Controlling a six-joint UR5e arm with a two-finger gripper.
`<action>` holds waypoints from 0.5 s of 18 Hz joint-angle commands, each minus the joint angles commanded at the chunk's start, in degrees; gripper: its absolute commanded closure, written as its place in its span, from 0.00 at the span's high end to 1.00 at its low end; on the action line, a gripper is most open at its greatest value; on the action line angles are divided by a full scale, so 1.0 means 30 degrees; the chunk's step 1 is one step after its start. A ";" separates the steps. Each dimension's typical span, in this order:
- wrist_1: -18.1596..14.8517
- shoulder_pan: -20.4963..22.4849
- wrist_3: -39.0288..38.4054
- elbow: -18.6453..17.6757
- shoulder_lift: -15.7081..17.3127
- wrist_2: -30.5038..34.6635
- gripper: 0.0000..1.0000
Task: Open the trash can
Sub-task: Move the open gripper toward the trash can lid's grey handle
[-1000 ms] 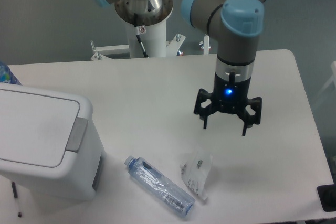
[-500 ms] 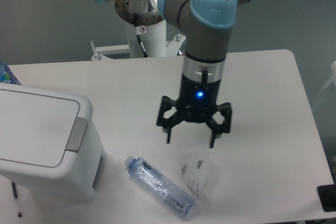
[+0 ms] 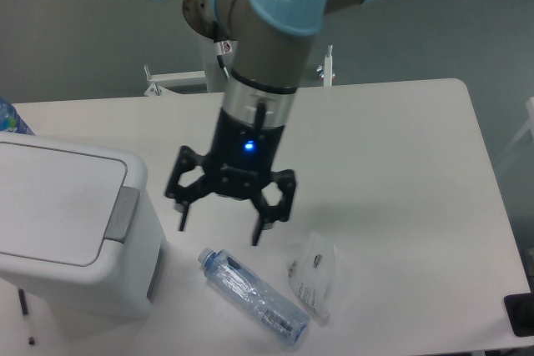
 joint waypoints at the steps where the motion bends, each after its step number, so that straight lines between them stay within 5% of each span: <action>1: 0.0000 0.0000 -0.0029 -0.0234 0.0087 -0.0029 1.00; 9: 0.0058 -0.0146 -0.0791 -0.0441 0.0292 -0.0088 1.00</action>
